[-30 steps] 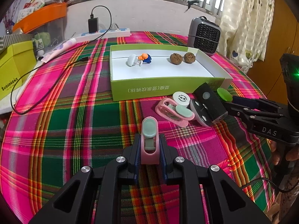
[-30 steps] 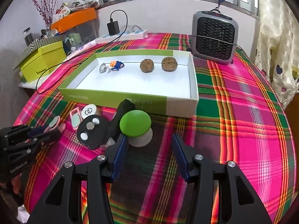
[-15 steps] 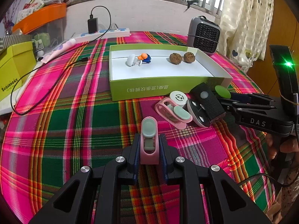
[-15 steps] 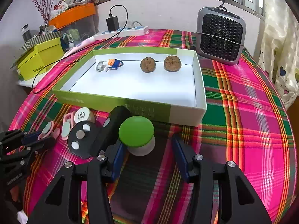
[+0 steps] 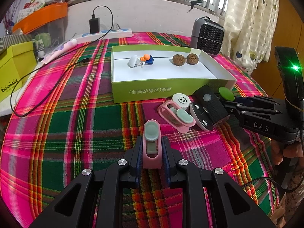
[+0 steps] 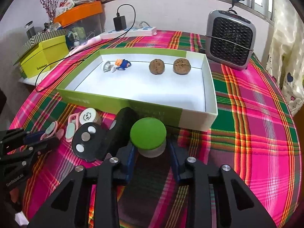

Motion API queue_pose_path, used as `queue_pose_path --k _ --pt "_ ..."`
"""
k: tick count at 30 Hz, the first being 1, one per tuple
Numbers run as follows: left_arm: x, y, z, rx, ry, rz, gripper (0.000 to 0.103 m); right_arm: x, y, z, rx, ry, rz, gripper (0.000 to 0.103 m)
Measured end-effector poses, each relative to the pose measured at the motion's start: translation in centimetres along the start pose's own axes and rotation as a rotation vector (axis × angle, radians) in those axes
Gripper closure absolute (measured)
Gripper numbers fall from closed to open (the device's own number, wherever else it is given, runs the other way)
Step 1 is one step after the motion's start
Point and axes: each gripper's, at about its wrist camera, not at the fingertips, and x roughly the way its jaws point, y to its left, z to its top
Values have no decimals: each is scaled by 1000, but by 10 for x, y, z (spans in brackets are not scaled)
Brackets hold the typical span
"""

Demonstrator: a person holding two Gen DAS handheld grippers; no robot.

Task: Organize objects
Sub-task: 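Close the right gripper around the green knob's stem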

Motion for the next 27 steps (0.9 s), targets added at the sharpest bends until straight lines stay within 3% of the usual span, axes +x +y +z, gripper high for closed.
queue_pose_path --k 7,9,19,27 --pt "1 0 1 -4 0 4 86 -3 -2 -2 9 -7 -2 73" --pt "1 0 2 -3 0 4 86 -7 -2 -3 11 -17 2 84" --pt "2 0 3 -8 1 -1 86 -7 -3 -2 39 -23 26 85" --pt "5 2 6 -15 2 -11 86 1 0 5 53 -23 41 68"
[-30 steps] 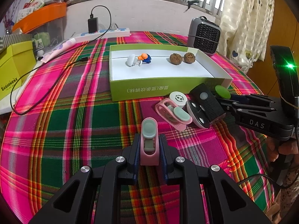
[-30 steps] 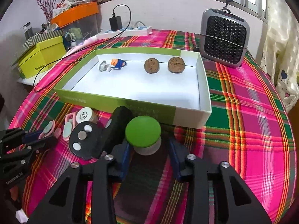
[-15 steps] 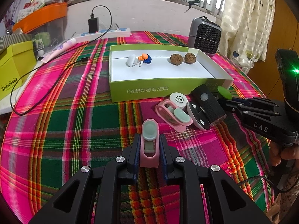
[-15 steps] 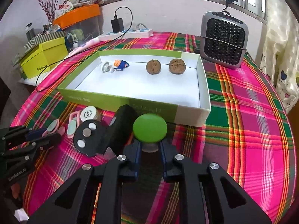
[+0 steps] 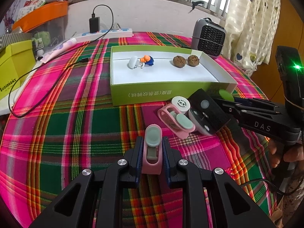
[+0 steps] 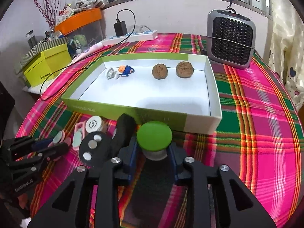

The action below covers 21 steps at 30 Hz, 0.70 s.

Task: Organize objects
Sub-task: 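Close the right gripper around the green knob's stem, then lift the green knob with the right gripper while the left carries the pink clip toward the tray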

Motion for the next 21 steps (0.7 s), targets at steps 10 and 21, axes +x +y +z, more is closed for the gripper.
queue_pose_path --k 10,21 --pt "1 0 1 -6 0 -10 86 1 -1 1 3 1 -18 69" --pt "2 -2 2 -7 -1 3 87 -2 -2 1 14 -18 -30 85"
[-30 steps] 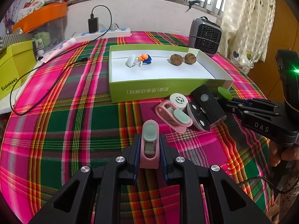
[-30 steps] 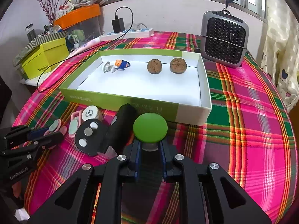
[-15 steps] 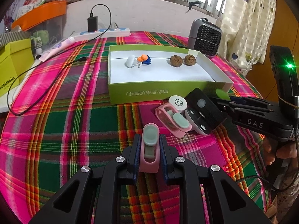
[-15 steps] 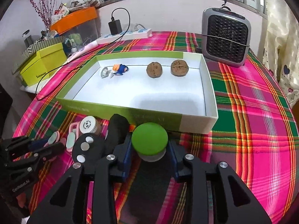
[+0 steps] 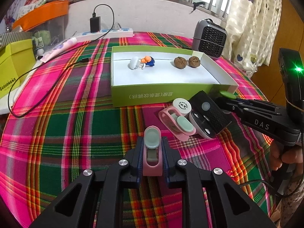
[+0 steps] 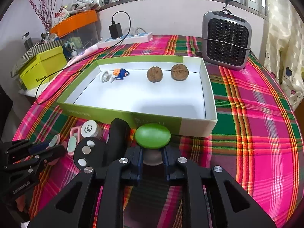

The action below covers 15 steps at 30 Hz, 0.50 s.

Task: Organize objects
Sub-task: 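Lift the green knob with the right gripper while the left carries the pink clip toward the tray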

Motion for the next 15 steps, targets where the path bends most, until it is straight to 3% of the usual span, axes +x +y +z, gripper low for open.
queue_pose_path --k 15 --pt "1 0 1 -10 0 2 87 -6 2 -4 -12 -11 7 85"
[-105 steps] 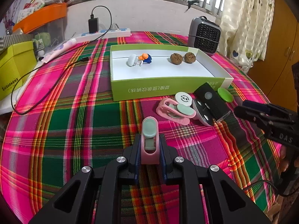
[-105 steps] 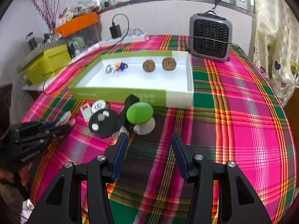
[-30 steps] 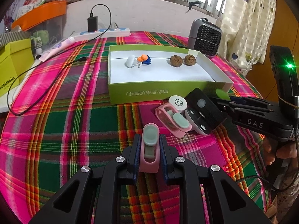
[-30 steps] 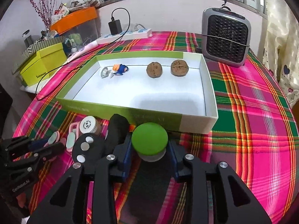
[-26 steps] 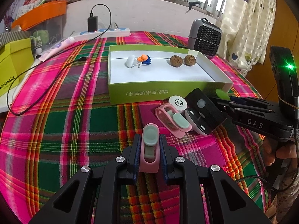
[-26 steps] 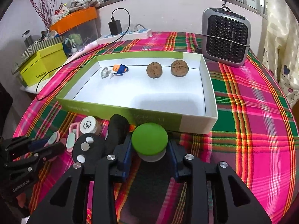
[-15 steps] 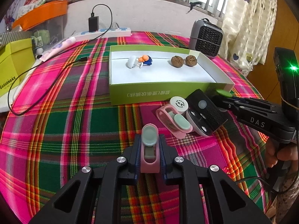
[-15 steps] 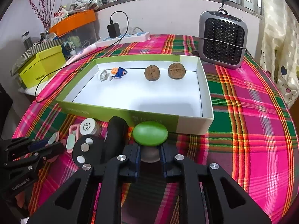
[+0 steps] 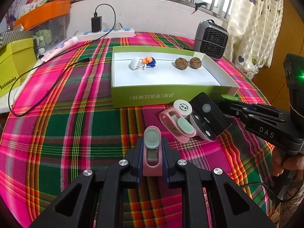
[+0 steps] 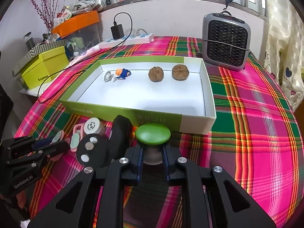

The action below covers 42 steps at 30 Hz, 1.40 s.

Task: Organize objects
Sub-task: 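Lift the green knob with the right gripper while the left carries the pink clip toward the tray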

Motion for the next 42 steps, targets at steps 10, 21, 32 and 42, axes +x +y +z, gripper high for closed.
queue_pose_path --k 10,21,32,42 --pt "0 0 3 2 -4 19 87 -8 0 -6 2 -13 8 85" --pt "-9 -3 2 16 -33 39 87 -12 4 -11 -4 -13 21 85" --pt "-13 -8 4 21 -45 41 87 -14 6 -12 -4 -18 30 85" --pt "-21 -9 9 18 -65 40 87 -22 6 -9 2 -42 40 85"
